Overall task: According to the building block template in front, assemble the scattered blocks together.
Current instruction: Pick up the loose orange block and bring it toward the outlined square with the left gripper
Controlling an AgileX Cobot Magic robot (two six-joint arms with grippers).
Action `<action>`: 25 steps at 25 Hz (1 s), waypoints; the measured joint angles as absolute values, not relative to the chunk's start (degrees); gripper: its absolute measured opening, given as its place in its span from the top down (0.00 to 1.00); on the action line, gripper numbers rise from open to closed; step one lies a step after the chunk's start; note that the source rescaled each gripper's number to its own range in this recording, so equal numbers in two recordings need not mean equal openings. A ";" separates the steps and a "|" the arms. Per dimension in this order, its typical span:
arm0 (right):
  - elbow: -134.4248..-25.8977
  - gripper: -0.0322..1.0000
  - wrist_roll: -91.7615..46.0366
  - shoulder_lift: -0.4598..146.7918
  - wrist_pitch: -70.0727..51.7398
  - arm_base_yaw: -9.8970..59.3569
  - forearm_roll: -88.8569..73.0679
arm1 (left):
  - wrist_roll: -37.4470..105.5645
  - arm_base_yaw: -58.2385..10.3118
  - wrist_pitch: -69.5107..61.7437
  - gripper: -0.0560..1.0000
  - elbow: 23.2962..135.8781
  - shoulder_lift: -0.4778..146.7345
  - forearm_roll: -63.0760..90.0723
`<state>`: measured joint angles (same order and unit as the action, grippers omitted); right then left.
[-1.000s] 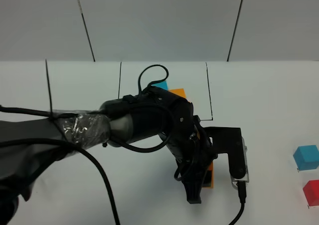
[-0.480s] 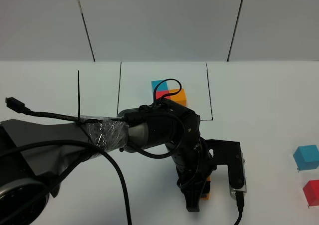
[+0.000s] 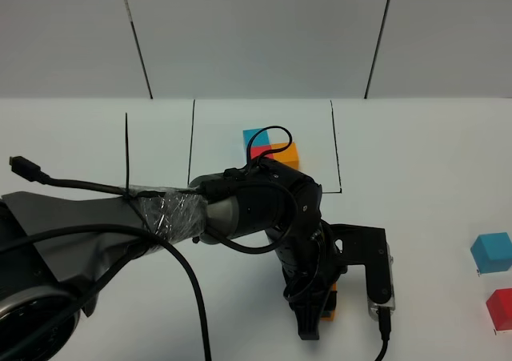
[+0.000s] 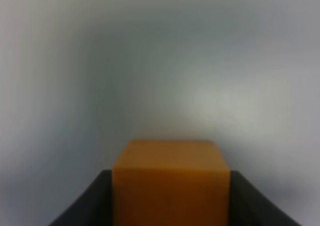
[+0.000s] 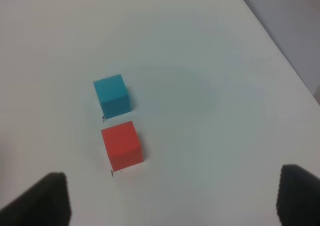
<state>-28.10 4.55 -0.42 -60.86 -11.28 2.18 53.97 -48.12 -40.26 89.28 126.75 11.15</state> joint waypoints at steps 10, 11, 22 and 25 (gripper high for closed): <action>-28.10 0.23 4.55 -0.42 -60.86 -11.28 2.18 | 53.91 -48.12 -41.40 0.85 89.46 126.93 11.15; -28.10 0.23 4.55 -0.42 -60.86 -11.28 2.18 | 53.91 -48.12 -41.67 0.75 89.46 127.04 11.15; -28.10 0.23 4.55 -0.42 -60.86 -11.28 2.18 | 51.10 -48.12 -41.61 0.00 92.69 123.11 11.08; -28.10 0.23 4.55 -0.42 -60.86 -11.28 2.18 | 45.24 -48.12 -42.78 0.00 95.19 119.39 9.67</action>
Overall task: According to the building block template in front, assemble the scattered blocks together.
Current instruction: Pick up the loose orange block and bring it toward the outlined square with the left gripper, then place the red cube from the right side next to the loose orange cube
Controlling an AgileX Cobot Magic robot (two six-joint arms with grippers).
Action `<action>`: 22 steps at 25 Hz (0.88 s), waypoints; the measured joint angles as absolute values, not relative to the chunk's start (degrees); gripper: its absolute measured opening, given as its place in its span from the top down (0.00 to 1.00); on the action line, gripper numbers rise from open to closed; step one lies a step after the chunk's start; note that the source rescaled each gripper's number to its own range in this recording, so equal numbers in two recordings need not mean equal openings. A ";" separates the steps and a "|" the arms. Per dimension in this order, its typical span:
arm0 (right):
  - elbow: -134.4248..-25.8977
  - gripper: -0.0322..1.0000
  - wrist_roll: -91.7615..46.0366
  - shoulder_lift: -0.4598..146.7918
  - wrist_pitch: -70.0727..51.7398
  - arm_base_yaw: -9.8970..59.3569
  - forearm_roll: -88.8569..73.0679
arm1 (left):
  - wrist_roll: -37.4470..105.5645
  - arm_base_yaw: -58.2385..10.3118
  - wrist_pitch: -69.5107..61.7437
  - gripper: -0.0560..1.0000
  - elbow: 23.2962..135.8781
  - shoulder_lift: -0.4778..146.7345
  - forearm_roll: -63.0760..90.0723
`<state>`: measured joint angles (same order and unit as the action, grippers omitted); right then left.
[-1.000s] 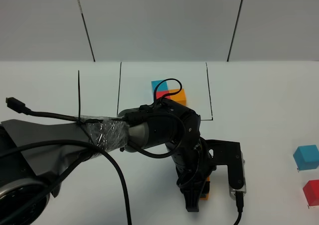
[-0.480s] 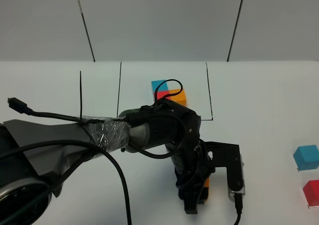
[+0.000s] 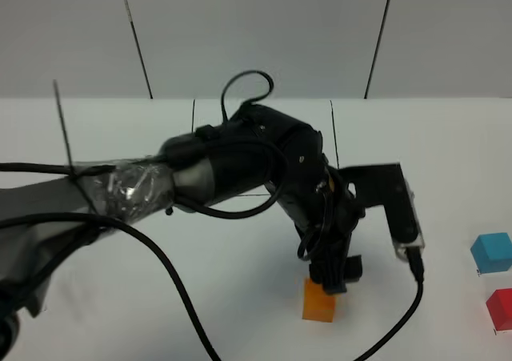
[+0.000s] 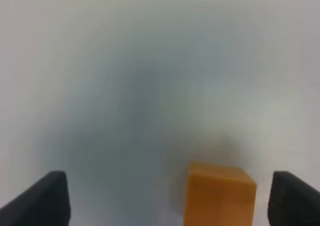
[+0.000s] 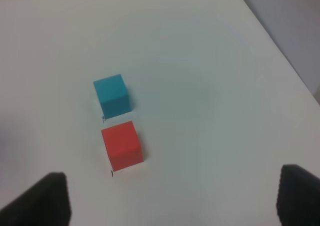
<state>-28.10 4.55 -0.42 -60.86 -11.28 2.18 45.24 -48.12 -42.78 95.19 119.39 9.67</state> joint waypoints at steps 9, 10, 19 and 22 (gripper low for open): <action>-28.10 0.23 4.55 -0.42 -60.86 -11.28 2.18 | 12.36 -45.27 -53.48 0.15 96.91 104.40 -18.60; -28.10 0.23 4.55 -0.42 -60.86 -11.28 2.18 | 8.80 -44.34 -57.43 0.17 96.91 103.07 -21.41; -28.10 0.23 4.55 -0.42 -60.86 -11.28 2.18 | -11.23 -35.34 -68.43 0.32 95.29 90.44 -27.52; -28.10 0.23 4.55 -0.42 -60.86 -11.28 2.18 | -12.42 -35.33 -68.48 0.32 93.03 83.57 -27.51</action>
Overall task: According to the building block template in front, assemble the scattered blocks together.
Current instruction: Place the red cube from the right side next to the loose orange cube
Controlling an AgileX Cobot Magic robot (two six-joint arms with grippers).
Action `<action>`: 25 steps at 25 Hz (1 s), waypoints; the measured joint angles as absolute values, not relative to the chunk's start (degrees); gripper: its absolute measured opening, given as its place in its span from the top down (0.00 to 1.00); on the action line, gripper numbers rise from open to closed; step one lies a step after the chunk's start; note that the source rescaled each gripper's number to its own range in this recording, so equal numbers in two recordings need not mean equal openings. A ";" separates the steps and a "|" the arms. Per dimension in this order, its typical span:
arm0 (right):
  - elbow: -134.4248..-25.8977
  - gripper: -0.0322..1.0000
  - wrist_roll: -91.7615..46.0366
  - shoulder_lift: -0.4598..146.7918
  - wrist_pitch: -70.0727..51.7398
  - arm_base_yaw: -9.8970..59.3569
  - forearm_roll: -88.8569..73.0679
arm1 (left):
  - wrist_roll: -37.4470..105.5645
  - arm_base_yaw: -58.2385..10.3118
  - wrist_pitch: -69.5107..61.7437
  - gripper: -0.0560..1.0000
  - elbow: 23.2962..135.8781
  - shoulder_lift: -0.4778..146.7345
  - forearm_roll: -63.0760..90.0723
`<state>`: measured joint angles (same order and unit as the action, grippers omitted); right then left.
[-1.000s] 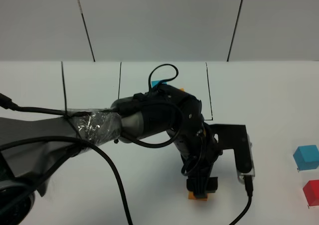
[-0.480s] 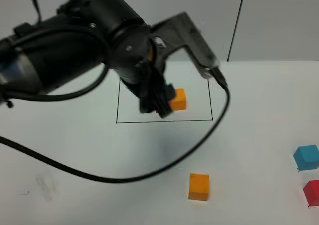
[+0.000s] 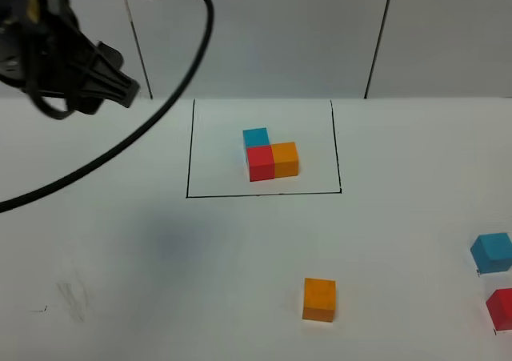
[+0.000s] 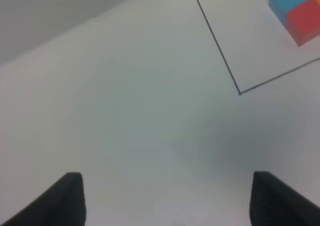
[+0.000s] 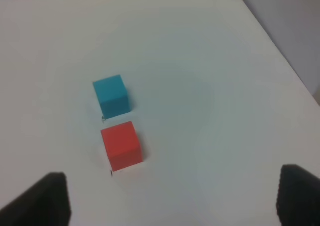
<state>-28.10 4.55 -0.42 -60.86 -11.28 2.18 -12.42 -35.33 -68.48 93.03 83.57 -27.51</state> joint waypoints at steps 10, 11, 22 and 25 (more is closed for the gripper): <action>-28.10 0.23 4.55 -0.42 -60.86 -11.28 2.18 | -21.21 -35.33 -68.53 0.32 83.20 56.58 -37.99; -28.10 0.23 4.55 -0.42 -60.86 -11.28 2.18 | -21.38 -35.33 -68.53 0.32 81.94 53.62 -39.04; -28.10 0.23 4.55 -0.42 -60.86 -11.28 2.18 | -25.65 -35.33 -68.53 0.32 61.73 28.39 -41.50; -28.10 0.23 4.55 -0.42 -60.86 -11.28 2.18 | -25.76 -35.33 -68.53 0.32 56.26 24.80 -37.88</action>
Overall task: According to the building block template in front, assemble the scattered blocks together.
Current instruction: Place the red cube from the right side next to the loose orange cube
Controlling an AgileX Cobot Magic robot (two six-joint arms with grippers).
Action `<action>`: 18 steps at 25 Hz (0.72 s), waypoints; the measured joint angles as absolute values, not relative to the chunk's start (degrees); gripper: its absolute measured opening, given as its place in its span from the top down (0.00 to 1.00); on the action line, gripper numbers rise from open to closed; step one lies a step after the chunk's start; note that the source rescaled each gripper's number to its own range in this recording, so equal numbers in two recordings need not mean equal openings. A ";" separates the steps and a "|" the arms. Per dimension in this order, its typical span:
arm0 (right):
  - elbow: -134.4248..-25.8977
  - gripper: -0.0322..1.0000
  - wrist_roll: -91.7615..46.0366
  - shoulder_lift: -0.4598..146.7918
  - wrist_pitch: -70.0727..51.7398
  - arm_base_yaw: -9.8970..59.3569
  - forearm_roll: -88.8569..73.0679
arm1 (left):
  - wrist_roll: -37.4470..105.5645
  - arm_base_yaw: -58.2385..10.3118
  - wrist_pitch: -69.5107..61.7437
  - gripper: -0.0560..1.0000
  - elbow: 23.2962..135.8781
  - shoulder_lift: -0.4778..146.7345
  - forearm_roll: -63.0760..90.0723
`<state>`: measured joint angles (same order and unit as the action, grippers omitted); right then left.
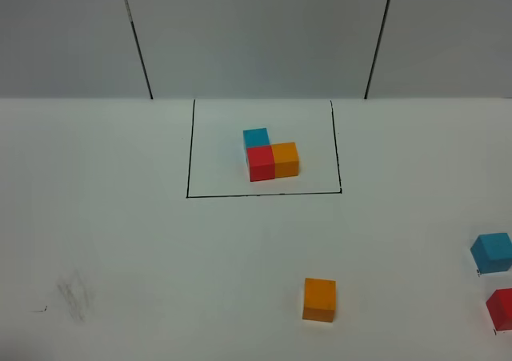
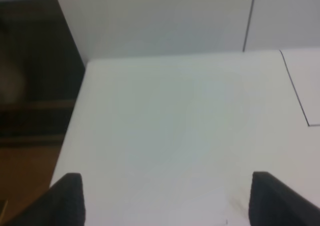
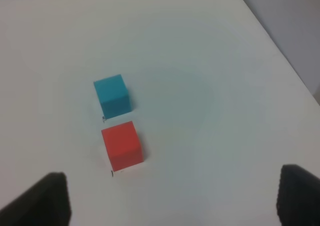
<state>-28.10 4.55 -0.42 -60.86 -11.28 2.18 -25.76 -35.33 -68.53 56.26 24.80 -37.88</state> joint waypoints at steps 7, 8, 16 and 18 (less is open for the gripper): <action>-28.10 0.23 4.55 -0.42 -60.86 -11.28 2.18 | -22.29 -35.33 -63.52 0.32 46.56 15.05 -27.45; -28.10 0.23 4.55 -0.42 -60.86 -11.28 2.18 | -19.47 -35.33 -61.31 0.32 45.57 13.17 -24.04; -28.10 0.23 4.55 -0.42 -60.86 -11.28 2.18 | -1.10 -27.03 -56.90 0.38 42.22 0.83 -3.19; -28.10 0.23 4.55 -0.42 -60.86 -11.28 2.18 | 1.16 -22.19 -57.66 0.41 42.22 -0.27 -1.73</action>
